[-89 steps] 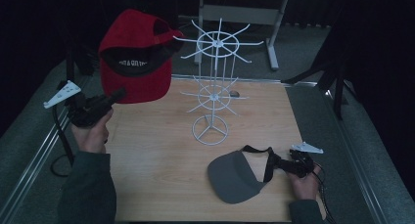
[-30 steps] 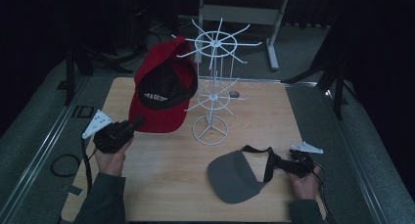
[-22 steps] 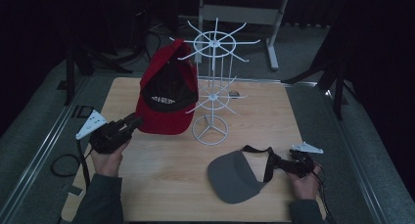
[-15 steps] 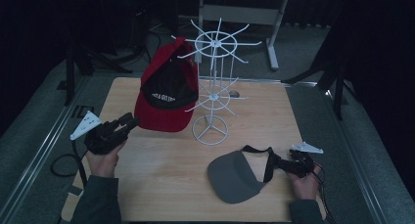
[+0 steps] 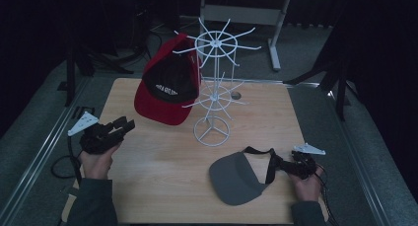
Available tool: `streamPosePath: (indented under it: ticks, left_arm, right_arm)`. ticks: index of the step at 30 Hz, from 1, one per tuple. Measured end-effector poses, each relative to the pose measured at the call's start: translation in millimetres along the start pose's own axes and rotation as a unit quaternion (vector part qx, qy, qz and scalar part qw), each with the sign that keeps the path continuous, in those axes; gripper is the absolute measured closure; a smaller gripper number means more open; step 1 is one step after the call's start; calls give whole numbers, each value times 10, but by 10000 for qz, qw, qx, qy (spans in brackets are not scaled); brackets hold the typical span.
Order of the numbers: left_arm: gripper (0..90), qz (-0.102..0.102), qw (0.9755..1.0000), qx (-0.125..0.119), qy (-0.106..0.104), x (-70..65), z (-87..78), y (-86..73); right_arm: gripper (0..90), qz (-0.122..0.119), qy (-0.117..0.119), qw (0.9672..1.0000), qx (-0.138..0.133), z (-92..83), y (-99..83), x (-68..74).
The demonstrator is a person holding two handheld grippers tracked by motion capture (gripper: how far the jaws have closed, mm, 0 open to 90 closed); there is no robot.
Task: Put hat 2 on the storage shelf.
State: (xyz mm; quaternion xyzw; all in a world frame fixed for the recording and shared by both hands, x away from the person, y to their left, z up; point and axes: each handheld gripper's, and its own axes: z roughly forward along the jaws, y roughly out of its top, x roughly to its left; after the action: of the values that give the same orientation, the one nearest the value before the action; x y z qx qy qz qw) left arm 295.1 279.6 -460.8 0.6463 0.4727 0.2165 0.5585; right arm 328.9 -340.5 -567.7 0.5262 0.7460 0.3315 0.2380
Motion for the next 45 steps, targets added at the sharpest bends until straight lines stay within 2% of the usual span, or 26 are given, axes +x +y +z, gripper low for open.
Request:
streamPosePath:
  ticks: [4,7,11,16,21,26,29,32,35,39,42,45]
  left_arm:
    - [562,58,9998,126,135,13,28,-44]
    - [554,-59,9998,150,108,33,52,-111]
    - [553,-85,9995,247,172,46,104,-173]
    - [540,-21,9991,304,311,56,145,-203]
    - [535,-150,9988,371,270,82,211,-266]
    - [530,-104,9978,538,362,90,266,-340]
    - [528,-92,9967,643,482,121,266,-390]
    - [528,-142,9959,695,557,162,262,-430]
    - [528,-171,9954,741,584,177,277,-455]
    - [523,-121,9950,807,582,170,308,-467]
    - [522,-102,9949,830,571,165,316,-469]
    - [521,-115,9947,843,578,169,319,-475]
  right_arm:
    - [292,-5,4,10000,-2,-1,-2,1]
    - [292,-17,8,10000,-4,-4,-5,2]
    - [291,-12,4,10000,-3,-5,-6,3]
    - [271,3,-15,10000,10,-3,-5,3]
    - [211,-36,16,10000,56,-2,-8,4]
    - [226,51,19,9999,152,-17,8,4]
    - [238,306,114,9994,144,-43,26,-26]
    - [226,309,118,9994,73,-94,51,-28]
    - [160,327,329,9989,85,-139,88,-20]
    - [148,360,509,9980,-139,-226,112,-7]
    - [125,399,603,9971,-251,-279,140,7]
    - [108,319,636,9972,-217,-306,167,47]
